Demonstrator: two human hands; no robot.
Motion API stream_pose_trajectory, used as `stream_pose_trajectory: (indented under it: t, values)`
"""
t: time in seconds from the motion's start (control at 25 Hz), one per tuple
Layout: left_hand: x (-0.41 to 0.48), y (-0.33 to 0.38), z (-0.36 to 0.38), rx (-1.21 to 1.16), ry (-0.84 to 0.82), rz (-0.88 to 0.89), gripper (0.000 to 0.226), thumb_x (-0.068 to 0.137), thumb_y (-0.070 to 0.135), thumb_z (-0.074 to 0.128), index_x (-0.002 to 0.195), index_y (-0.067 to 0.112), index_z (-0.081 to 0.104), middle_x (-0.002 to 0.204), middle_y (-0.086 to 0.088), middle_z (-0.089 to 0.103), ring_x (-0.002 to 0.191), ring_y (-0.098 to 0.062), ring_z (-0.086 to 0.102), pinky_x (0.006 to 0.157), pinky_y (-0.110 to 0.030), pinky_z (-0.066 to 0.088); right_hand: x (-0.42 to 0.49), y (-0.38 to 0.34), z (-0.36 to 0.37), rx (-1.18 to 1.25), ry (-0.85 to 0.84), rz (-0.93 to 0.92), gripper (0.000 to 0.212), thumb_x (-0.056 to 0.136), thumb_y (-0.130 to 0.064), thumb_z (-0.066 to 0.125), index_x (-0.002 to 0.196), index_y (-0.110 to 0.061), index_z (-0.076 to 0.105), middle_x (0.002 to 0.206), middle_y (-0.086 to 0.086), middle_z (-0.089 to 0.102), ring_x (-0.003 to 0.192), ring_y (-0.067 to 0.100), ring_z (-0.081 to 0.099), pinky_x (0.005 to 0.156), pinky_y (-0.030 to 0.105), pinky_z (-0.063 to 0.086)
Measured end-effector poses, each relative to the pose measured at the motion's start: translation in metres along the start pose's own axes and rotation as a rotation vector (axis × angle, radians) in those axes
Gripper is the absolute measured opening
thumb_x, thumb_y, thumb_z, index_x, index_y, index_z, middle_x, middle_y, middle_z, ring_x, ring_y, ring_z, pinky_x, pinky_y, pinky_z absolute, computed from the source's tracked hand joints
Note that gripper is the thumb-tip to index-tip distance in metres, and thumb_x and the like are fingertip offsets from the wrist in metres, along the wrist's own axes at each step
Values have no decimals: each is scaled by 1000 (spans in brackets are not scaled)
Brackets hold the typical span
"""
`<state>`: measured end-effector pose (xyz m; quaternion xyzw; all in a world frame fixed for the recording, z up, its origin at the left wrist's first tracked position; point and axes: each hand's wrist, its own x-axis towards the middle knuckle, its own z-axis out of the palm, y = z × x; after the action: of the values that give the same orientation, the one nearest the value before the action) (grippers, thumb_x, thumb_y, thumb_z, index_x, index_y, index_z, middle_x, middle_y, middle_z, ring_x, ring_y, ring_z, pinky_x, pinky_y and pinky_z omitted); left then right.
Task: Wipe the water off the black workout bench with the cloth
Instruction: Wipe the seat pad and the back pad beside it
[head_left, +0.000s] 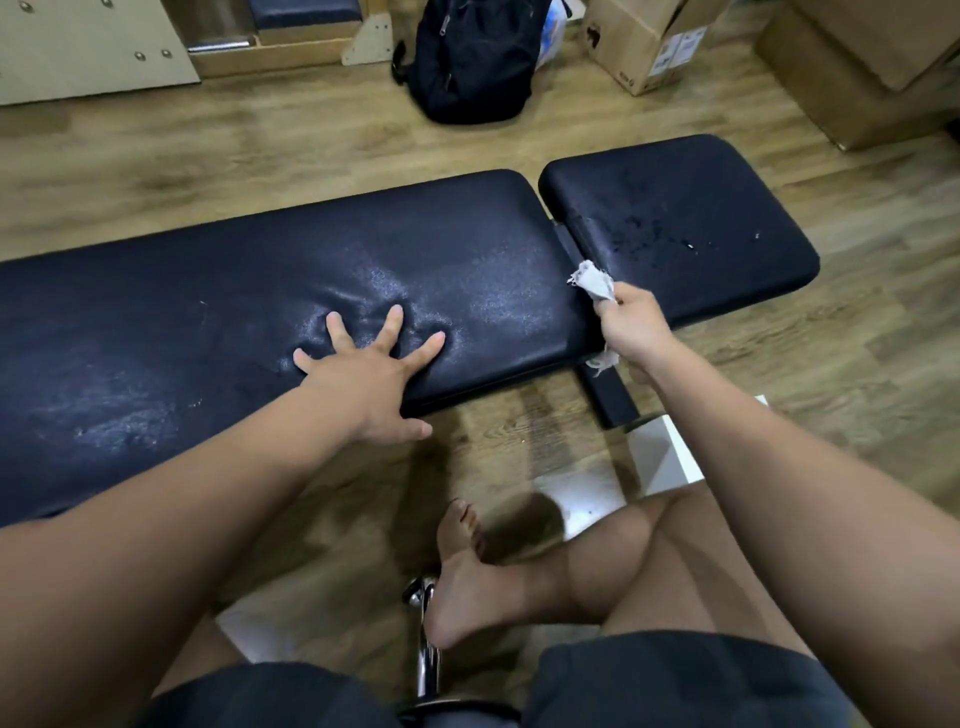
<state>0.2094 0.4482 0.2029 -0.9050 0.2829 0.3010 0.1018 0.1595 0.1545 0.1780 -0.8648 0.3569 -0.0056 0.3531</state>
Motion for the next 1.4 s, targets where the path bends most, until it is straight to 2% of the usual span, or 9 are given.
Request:
stream_pose_trajectory:
  t: [0.16,0.28,0.4,0.56,0.76,0.96,1.16,1.28,1.4]
  values:
    - [0,2,5,20,32,14,105,79,70,56,144,53,-25,158,4,-34,141,-60,-14,103,-78,23,-26,21,-21,-97,-84,-148,20,90,-13,46,76,-15,61,69,2,59,70,22,53,64,32,39]
    - [1,2,6,-15,24,10,105,80,62,59,143,55,-25,157,6,-36,140,-59,-17,104,-79,19,6,-10,-7,-164,-27,-171,25,91,-15,46,99,-14,70,89,11,67,92,33,60,78,35,46]
    - [0,0,-1,-47,-8,8,104,80,58,60,144,55,-22,157,7,-35,141,-58,-17,104,-79,19,0,-15,4,-253,16,-165,24,92,-11,44,101,-9,66,102,20,68,102,43,57,85,36,41]
    - [1,1,2,-35,3,16,103,80,57,60,144,55,-21,158,6,-35,140,-59,-18,104,-79,19,-38,9,-14,-343,22,-117,14,90,-9,50,82,-9,61,98,25,68,100,45,57,79,35,40]
    - [2,-3,-6,-63,-38,10,102,80,55,61,144,58,-18,159,9,-31,141,-58,-17,103,-79,20,7,-48,9,-239,56,-89,38,83,0,37,103,-10,68,105,21,65,105,40,51,85,32,43]
    - [1,0,-4,-59,-36,7,102,80,53,61,144,57,-18,159,8,-32,140,-58,-18,104,-79,19,-47,-9,-4,-556,-8,-187,30,83,-2,42,105,-7,62,100,24,64,95,44,58,80,40,48]
    - [0,-2,-8,-68,-41,7,100,82,53,60,144,58,-19,158,10,-33,142,-56,-17,105,-78,19,-8,-59,18,-297,88,-50,39,84,-3,41,114,-12,64,114,23,57,104,43,57,88,39,48]
    - [0,0,-8,-76,-40,10,100,82,52,61,144,58,-18,158,10,-32,142,-57,-17,104,-78,20,-35,-22,16,-235,171,-61,36,82,1,40,106,-9,65,104,23,65,99,43,56,82,34,41]
    - [1,-1,-4,-74,-24,11,101,80,49,61,144,57,-17,159,9,-32,141,-58,-17,103,-80,20,-49,-12,0,-248,135,-54,30,82,3,41,97,-5,66,98,23,68,100,44,55,80,35,38]
